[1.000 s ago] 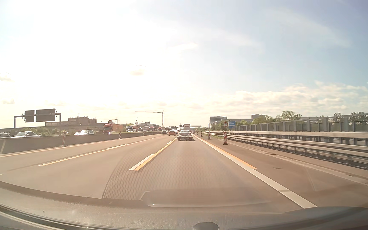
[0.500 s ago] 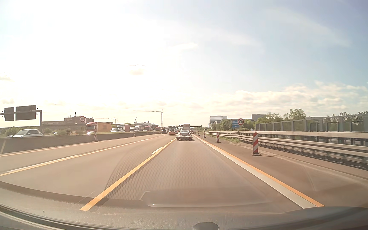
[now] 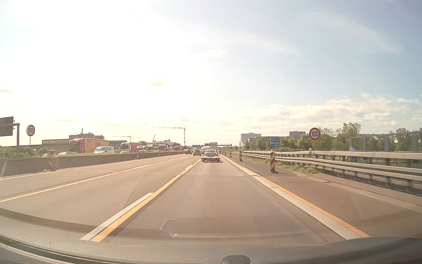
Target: Follow the waypoints while adhering to traffic rules and regulations
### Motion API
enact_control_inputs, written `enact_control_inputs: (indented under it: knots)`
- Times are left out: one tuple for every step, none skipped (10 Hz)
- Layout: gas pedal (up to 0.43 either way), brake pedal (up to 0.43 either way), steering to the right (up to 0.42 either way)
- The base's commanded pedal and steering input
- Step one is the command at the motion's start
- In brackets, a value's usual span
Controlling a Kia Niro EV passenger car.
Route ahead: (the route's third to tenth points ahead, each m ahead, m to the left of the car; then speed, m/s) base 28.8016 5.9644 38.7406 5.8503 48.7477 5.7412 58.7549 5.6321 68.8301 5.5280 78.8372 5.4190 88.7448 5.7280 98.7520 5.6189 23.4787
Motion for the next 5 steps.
enact_control_inputs:
  knots:
    - [0.15,0.0,-0.001]
    - [0.13,0.0,-0.002]
    - [0.059,0.0,-0.001]
    - [0.028,0.0,-0.002]
    - [0.028,0.0,-0.002]
